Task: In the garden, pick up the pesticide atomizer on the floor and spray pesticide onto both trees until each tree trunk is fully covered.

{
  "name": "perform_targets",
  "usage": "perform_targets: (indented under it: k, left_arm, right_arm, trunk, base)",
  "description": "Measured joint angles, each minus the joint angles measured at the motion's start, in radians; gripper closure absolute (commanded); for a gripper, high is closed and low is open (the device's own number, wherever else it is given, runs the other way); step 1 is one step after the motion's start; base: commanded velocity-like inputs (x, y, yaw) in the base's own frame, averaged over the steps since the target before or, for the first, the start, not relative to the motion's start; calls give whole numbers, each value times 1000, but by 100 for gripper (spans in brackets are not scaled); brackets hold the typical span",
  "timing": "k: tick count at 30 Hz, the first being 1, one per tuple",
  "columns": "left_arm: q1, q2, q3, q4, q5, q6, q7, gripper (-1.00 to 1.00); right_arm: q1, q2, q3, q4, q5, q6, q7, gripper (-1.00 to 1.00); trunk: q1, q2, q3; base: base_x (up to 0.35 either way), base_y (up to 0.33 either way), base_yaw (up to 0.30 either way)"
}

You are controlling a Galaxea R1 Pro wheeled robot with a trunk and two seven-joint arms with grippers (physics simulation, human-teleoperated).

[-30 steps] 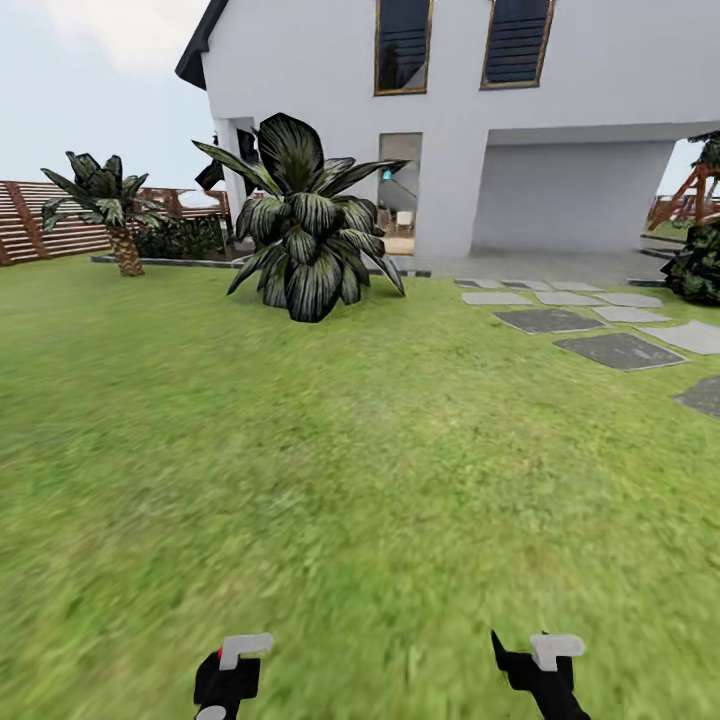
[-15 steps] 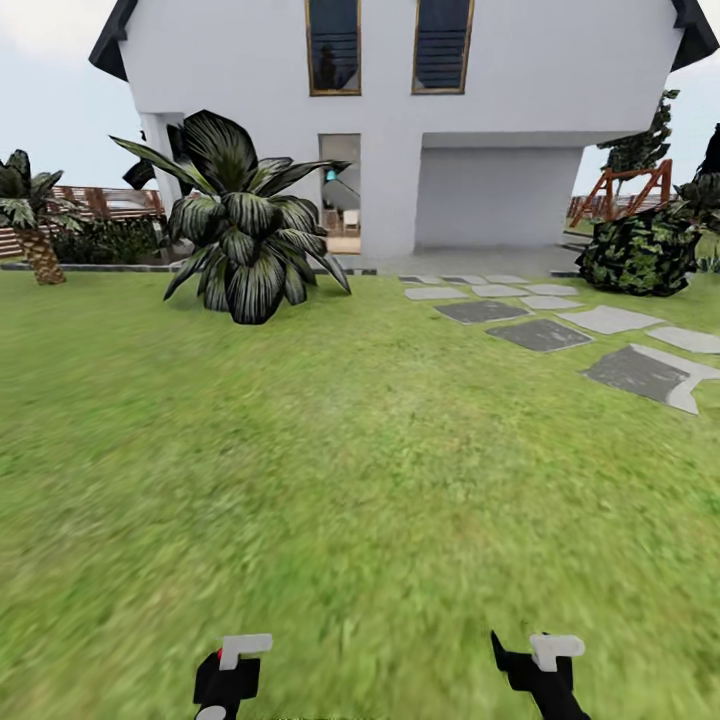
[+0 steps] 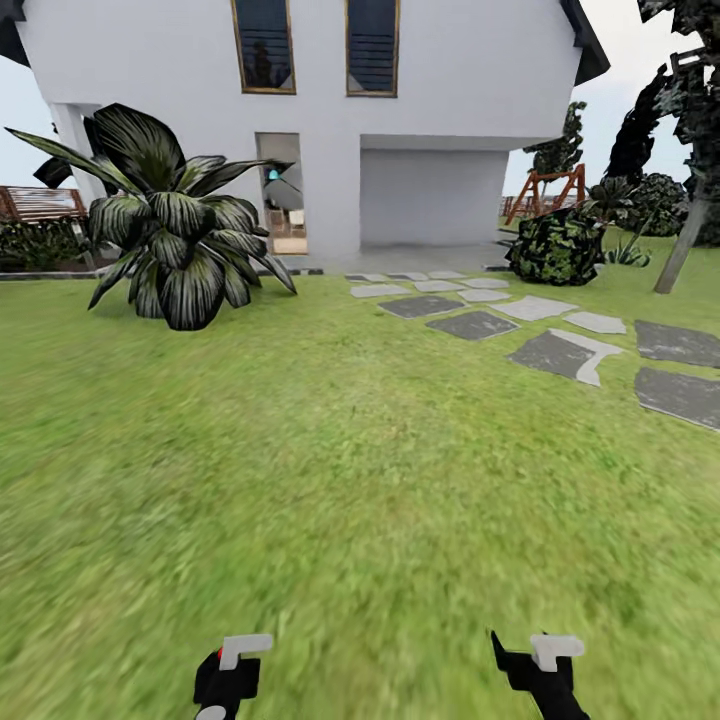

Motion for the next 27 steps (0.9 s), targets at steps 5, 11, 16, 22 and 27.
perform_targets:
  k: [5, 11, 16, 22, 27]
  left_arm:
    - [0, 0, 0, 0, 0, 0, 0, 100]
    - [0, 0, 0, 0, 0, 0, 1, 100]
    - [0, 0, 0, 0, 0, 0, 0, 100]
    - [0, 0, 0, 0, 0, 0, 1, 100]
    - [0, 0, 0, 1, 0, 0, 0, 100]
  right_arm:
    - [0, 2, 0, -1, 0, 0, -1, -100]
    - [0, 2, 0, -1, 0, 0, -1, -100]
    - [0, 3, 0, 0, 0, 0, -1, -100]
    - [0, 2, 0, 0, 0, 0, -1, -100]
    - [0, 3, 0, 0, 0, 0, -1, -100]
  trunk:
    - [0, 0, 0]
    - [0, 0, -3]
    - [0, 0, -5]
    - [0, 0, -8]
    - [0, 0, -10]
  base:
    - [-109, -263, -113]
    - [-104, -265, -191]
    - [-103, -265, -277]
    - [-102, -265, -285]
    - [-98, -266, -286]
